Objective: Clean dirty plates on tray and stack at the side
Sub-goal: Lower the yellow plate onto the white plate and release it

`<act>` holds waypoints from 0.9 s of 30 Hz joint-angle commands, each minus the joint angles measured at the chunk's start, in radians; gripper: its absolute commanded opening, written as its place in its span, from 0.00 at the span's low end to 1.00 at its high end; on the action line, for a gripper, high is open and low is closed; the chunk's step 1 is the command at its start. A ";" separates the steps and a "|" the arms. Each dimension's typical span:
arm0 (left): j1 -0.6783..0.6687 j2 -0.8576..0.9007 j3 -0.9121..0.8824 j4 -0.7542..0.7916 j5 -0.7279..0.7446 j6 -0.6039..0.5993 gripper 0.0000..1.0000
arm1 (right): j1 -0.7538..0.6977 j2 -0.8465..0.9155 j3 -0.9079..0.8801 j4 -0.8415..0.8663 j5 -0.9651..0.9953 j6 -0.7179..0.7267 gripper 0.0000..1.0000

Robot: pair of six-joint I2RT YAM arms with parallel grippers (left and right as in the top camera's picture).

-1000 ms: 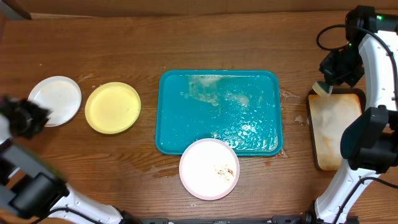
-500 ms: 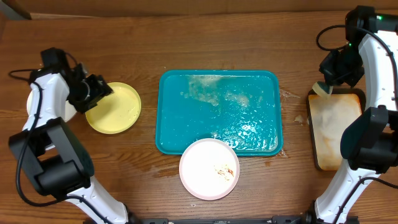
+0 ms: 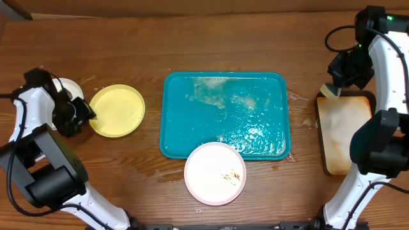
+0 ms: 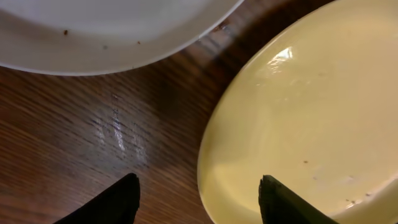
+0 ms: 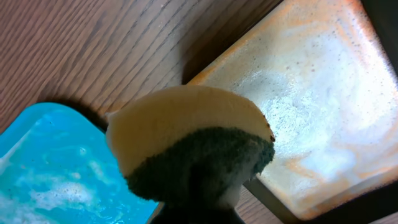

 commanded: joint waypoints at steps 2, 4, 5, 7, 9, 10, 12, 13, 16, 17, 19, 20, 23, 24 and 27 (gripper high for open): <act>-0.007 -0.002 -0.127 0.073 -0.015 -0.020 0.64 | -0.004 -0.045 0.000 0.002 -0.003 -0.007 0.04; -0.008 -0.002 -0.159 0.105 0.017 -0.023 0.64 | -0.004 -0.045 0.000 0.002 -0.003 -0.007 0.04; -0.009 -0.002 -0.168 0.117 0.028 -0.026 0.60 | -0.004 -0.045 0.000 0.002 -0.003 -0.007 0.04; -0.014 -0.002 -0.170 0.127 0.039 -0.026 0.45 | -0.004 -0.045 0.000 0.002 -0.003 -0.007 0.04; -0.027 -0.002 -0.169 0.145 0.043 -0.027 0.12 | -0.004 -0.045 0.000 0.002 -0.018 -0.007 0.04; -0.034 -0.002 -0.170 0.148 0.042 -0.034 0.04 | -0.004 -0.045 0.000 0.002 -0.022 -0.007 0.04; -0.049 -0.002 -0.170 0.156 0.044 -0.053 0.04 | -0.004 -0.045 0.000 0.002 -0.036 -0.007 0.04; -0.056 -0.002 -0.170 0.158 0.046 -0.053 0.04 | -0.004 -0.045 0.000 0.002 -0.037 -0.007 0.04; -0.089 -0.006 -0.168 0.159 0.075 -0.051 0.04 | -0.004 -0.045 0.000 0.001 -0.036 -0.007 0.04; -0.104 -0.011 -0.163 0.160 0.083 -0.052 0.04 | -0.004 -0.045 0.000 -0.001 -0.036 -0.007 0.04; -0.133 -0.029 -0.147 0.158 0.085 -0.053 0.04 | -0.004 -0.045 0.000 -0.002 -0.036 -0.007 0.04; -0.157 -0.051 -0.127 0.154 0.091 -0.054 0.04 | -0.004 -0.045 0.000 -0.002 -0.036 -0.007 0.04; -0.204 -0.133 -0.060 0.130 0.090 -0.096 0.04 | -0.004 -0.045 0.000 -0.002 -0.036 -0.007 0.04; -0.212 -0.163 -0.038 0.124 0.086 -0.111 0.04 | -0.004 -0.045 0.000 -0.002 -0.036 -0.007 0.04; -0.216 -0.247 0.014 0.107 0.017 -0.153 0.04 | -0.004 -0.045 0.000 -0.002 -0.036 -0.007 0.04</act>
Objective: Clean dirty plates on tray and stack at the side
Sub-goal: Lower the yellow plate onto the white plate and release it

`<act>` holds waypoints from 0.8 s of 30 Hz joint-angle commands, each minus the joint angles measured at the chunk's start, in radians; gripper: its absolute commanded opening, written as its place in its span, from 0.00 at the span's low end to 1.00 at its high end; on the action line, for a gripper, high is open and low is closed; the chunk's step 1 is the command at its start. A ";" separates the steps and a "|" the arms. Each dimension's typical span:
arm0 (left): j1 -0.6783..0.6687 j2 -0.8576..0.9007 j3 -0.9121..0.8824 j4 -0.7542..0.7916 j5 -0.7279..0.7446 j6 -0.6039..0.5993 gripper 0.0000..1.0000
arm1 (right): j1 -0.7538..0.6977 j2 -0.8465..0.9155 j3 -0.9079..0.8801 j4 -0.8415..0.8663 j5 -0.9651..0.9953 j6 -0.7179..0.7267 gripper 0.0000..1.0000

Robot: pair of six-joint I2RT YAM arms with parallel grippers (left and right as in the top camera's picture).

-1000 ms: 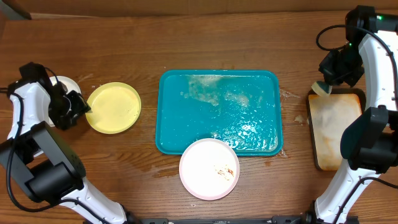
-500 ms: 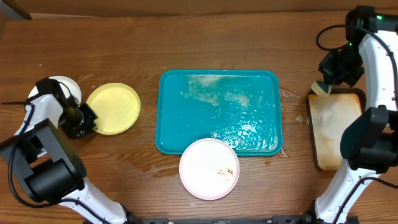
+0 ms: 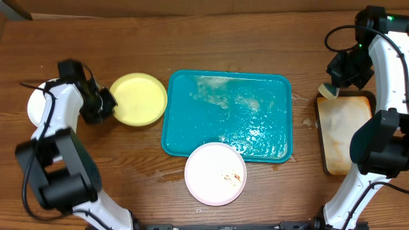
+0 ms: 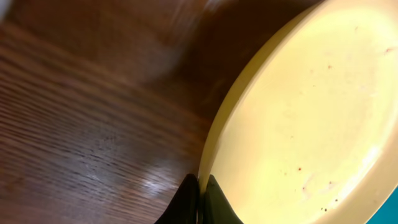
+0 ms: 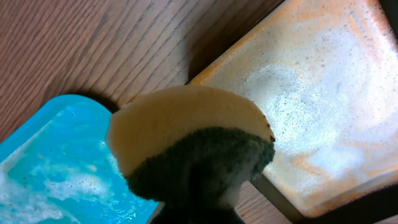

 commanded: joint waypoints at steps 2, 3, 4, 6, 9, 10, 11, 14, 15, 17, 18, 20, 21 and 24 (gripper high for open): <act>-0.007 -0.190 0.109 -0.026 -0.154 -0.085 0.04 | -0.004 -0.045 0.000 0.001 -0.006 -0.007 0.04; -0.001 -0.206 0.114 -0.037 -0.201 -0.085 0.04 | -0.004 -0.045 0.000 0.001 -0.006 -0.007 0.04; 0.009 -0.218 0.115 -0.048 -0.247 -0.085 0.04 | -0.004 -0.045 0.000 0.002 -0.006 -0.007 0.04; 0.037 -0.221 0.115 -0.082 -0.320 -0.101 0.04 | -0.004 -0.045 0.000 0.005 -0.006 -0.009 0.04; 0.119 -0.199 0.105 -0.118 -0.325 -0.118 0.04 | -0.004 -0.045 0.000 0.013 -0.010 -0.026 0.04; 0.155 -0.190 0.097 -0.120 -0.310 -0.121 0.04 | -0.004 -0.045 0.000 0.013 -0.010 -0.026 0.04; 0.193 -0.179 0.087 -0.119 -0.294 -0.129 0.04 | -0.004 -0.045 0.000 0.013 -0.010 -0.026 0.04; 0.304 -0.142 0.066 -0.114 -0.239 -0.130 0.05 | -0.004 -0.045 0.000 0.012 -0.010 -0.033 0.04; 0.346 -0.125 0.064 -0.112 -0.226 -0.130 0.04 | -0.004 -0.045 0.000 0.012 -0.009 -0.033 0.04; 0.423 -0.095 0.063 -0.102 -0.189 -0.124 0.04 | -0.004 -0.045 0.000 0.012 -0.010 -0.033 0.04; 0.459 -0.080 0.063 -0.095 -0.159 -0.117 0.04 | -0.004 -0.045 0.000 0.012 -0.010 -0.033 0.04; 0.540 -0.042 0.063 -0.071 -0.078 -0.101 0.04 | -0.004 -0.045 0.000 0.012 -0.013 -0.033 0.04; 0.570 -0.024 0.063 -0.059 -0.039 -0.091 0.04 | -0.004 -0.045 0.000 0.013 -0.019 -0.033 0.04; 0.620 0.039 0.063 -0.022 0.036 -0.073 0.04 | -0.003 -0.045 0.000 0.014 -0.050 -0.032 0.04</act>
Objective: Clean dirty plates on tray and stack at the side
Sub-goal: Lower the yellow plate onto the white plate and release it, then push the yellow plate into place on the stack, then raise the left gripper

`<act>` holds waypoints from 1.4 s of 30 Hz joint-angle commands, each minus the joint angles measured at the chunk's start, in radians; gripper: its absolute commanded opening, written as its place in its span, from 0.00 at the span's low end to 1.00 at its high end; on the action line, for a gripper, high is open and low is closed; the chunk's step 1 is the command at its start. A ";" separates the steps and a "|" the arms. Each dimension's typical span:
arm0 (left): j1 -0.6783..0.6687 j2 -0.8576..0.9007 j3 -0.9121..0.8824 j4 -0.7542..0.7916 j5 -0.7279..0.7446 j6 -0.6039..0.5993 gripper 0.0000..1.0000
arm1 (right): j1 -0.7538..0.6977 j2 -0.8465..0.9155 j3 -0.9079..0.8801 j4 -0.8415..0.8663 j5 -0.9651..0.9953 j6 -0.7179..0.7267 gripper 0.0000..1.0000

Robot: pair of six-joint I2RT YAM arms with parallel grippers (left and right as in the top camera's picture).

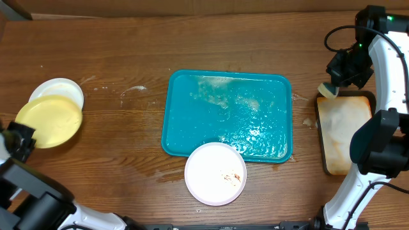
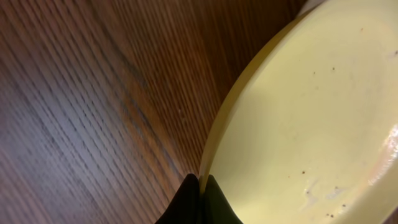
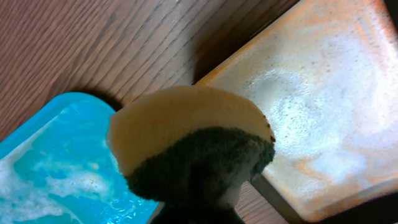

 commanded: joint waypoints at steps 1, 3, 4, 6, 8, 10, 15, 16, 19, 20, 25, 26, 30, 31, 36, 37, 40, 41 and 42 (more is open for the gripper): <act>0.033 0.077 -0.004 0.031 0.142 0.027 0.04 | -0.004 -0.045 0.000 0.003 -0.037 -0.006 0.04; 0.027 0.108 -0.004 0.045 0.149 0.027 0.04 | -0.004 -0.045 0.000 0.002 -0.036 -0.006 0.04; 0.021 0.125 -0.004 0.051 0.153 0.027 0.04 | -0.003 -0.045 0.000 0.000 -0.036 -0.007 0.04; 0.007 0.159 -0.004 0.066 0.160 0.026 0.04 | -0.003 -0.045 0.000 -0.005 -0.036 -0.007 0.04; -0.005 0.184 -0.003 0.079 0.172 0.026 0.04 | -0.003 -0.045 0.000 -0.009 -0.036 -0.006 0.04; -0.014 0.195 -0.003 0.098 0.184 0.022 0.04 | -0.004 -0.045 0.000 -0.013 -0.036 -0.006 0.04; -0.018 0.193 0.081 0.061 0.209 -0.011 0.04 | -0.003 -0.045 0.000 -0.013 -0.036 -0.006 0.04; -0.018 0.193 0.103 0.045 0.208 -0.011 0.04 | -0.004 -0.045 0.000 -0.012 -0.036 -0.006 0.04; -0.018 0.193 0.172 0.007 0.200 -0.011 0.04 | -0.003 -0.045 0.000 -0.012 -0.036 -0.003 0.04; -0.018 0.193 0.193 -0.001 0.192 -0.011 0.04 | -0.003 -0.045 0.000 -0.012 -0.036 -0.003 0.04; -0.014 0.193 0.227 -0.010 0.179 -0.019 0.04 | -0.003 -0.045 0.000 -0.013 -0.036 -0.003 0.04; -0.013 0.194 0.227 -0.010 0.179 -0.019 0.04 | -0.003 -0.045 0.000 -0.013 -0.036 -0.003 0.04; -0.013 0.198 0.227 -0.011 0.156 -0.015 0.04 | -0.003 -0.045 0.000 -0.013 -0.036 -0.003 0.04; -0.013 0.198 0.227 -0.010 0.146 -0.015 0.04 | -0.003 -0.045 0.000 -0.013 -0.036 -0.003 0.04; -0.013 0.200 0.227 -0.008 0.122 -0.010 0.04 | -0.003 -0.045 0.000 -0.017 -0.036 -0.003 0.04; -0.013 0.200 0.227 -0.004 0.121 -0.010 0.04 | -0.003 -0.045 0.000 -0.020 -0.036 -0.003 0.04; -0.013 0.200 0.227 0.006 0.110 -0.003 0.04 | -0.003 -0.045 0.000 -0.024 -0.036 -0.003 0.04; -0.013 0.200 0.227 0.011 0.106 0.000 0.04 | -0.003 -0.045 0.000 -0.026 -0.036 -0.003 0.04; -0.013 0.201 0.227 0.016 0.102 0.006 0.04 | -0.003 -0.045 0.000 -0.028 -0.036 -0.003 0.04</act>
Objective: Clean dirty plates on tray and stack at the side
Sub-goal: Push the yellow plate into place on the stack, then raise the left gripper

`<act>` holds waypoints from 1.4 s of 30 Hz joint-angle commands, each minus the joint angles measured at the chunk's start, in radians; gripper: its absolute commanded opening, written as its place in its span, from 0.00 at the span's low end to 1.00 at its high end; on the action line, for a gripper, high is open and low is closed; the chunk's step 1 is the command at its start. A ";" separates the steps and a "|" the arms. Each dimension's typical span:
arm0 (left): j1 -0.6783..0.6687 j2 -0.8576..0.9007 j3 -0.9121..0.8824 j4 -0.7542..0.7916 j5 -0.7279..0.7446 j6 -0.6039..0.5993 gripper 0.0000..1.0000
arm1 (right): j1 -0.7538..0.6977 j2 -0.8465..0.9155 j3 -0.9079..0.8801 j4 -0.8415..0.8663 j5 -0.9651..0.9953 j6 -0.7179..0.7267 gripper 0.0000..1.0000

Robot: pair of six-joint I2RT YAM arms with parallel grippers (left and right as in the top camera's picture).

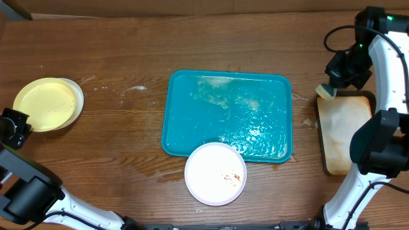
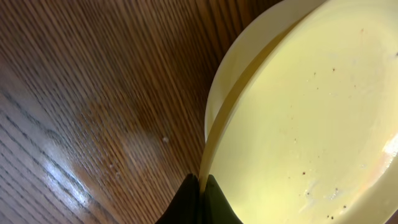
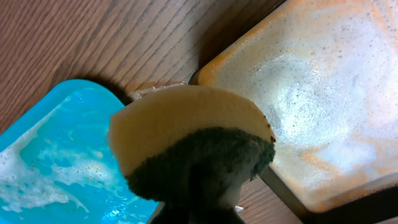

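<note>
A yellow plate (image 1: 43,103) lies on top of a white plate (image 1: 78,97) at the table's far left. My left gripper (image 2: 201,198) is shut on the yellow plate (image 2: 311,118)'s rim; the white plate's edge (image 2: 249,59) shows beneath it. The teal tray (image 1: 227,115), wet and soapy, sits mid-table. A white plate with food specks (image 1: 215,173) overlaps the tray's front edge. My right gripper (image 3: 194,208) is shut on a yellow-and-green sponge (image 3: 186,134), held between the tray (image 3: 56,162) and a soapy pan.
A rectangular pan of soapy water (image 1: 343,131) stands at the right edge, also in the right wrist view (image 3: 323,106). Wet smears mark the wood left of the tray (image 1: 134,89).
The yellow plate has shifted up and over the white plate at far left, now lying nearly square on it. My left gripper stays shut on its rim. The right arm barely moved.
My left gripper was open beside the yellow plate, with the white plate behind it. Then it was shut on the yellow plate's rim near the tray. Later the plate was at far left, overlapping the white plate; now it lies on it. The sponge stayed held.
</note>
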 commanded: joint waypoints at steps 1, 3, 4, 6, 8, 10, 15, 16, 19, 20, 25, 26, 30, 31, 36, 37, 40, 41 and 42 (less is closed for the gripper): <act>0.001 0.018 0.017 0.016 -0.024 0.017 0.04 | -0.003 -0.045 0.000 -0.002 -0.002 -0.003 0.04; -0.001 0.024 0.017 0.025 -0.024 0.026 0.04 | -0.003 -0.045 0.000 -0.006 -0.002 -0.003 0.04; -0.002 0.031 0.017 0.029 -0.023 0.031 0.04 | -0.002 -0.045 0.000 -0.008 -0.002 -0.003 0.04; -0.010 0.056 0.017 0.029 -0.021 0.031 0.04 | -0.001 -0.045 0.000 -0.010 -0.002 -0.003 0.04; -0.030 0.113 0.017 0.023 -0.016 0.031 0.04 | 0.003 -0.045 0.000 -0.016 -0.002 -0.003 0.04; -0.045 0.153 0.017 0.024 -0.013 0.031 0.04 | 0.004 -0.045 0.000 -0.021 -0.002 -0.003 0.04; -0.075 0.163 0.029 0.042 -0.013 0.030 0.04 | 0.004 -0.045 0.000 -0.021 -0.002 -0.003 0.04; -0.080 0.163 0.034 0.040 -0.013 0.030 0.11 | 0.004 -0.045 0.000 -0.021 -0.002 -0.003 0.04; -0.097 0.163 0.055 0.012 -0.013 0.026 0.46 | 0.004 -0.045 0.000 -0.020 -0.002 -0.003 0.04; -0.101 0.163 0.064 0.004 -0.011 0.023 0.59 | 0.004 -0.045 0.000 -0.019 -0.002 -0.003 0.04; -0.132 0.159 0.179 -0.093 0.033 0.024 0.70 | 0.004 -0.045 0.000 -0.019 -0.002 -0.004 0.04; -0.137 0.157 0.204 -0.114 0.045 0.023 0.70 | 0.004 -0.045 0.000 -0.020 -0.002 -0.004 0.04; -0.176 0.144 0.349 -0.227 0.066 0.034 0.69 | 0.004 -0.045 0.000 -0.019 -0.002 -0.004 0.04; -0.192 0.140 0.384 -0.254 0.065 0.048 0.66 | 0.004 -0.045 0.000 -0.017 -0.002 -0.004 0.04; -0.338 0.108 0.528 -0.378 0.042 0.184 0.56 | 0.004 -0.045 0.000 0.000 -0.001 -0.007 0.04; -0.377 0.104 0.535 -0.400 0.035 0.218 0.56 | 0.004 -0.045 0.000 0.005 -0.001 -0.007 0.04; -0.527 0.101 0.533 -0.460 0.032 0.320 0.56 | 0.004 -0.045 0.000 0.015 -0.001 -0.008 0.04; -0.578 0.102 0.524 -0.473 0.035 0.346 0.56 | 0.004 -0.045 0.000 0.016 -0.001 -0.008 0.04; -0.634 0.102 0.515 -0.484 0.036 0.367 0.55 | 0.004 -0.045 0.000 0.017 -0.002 -0.016 0.04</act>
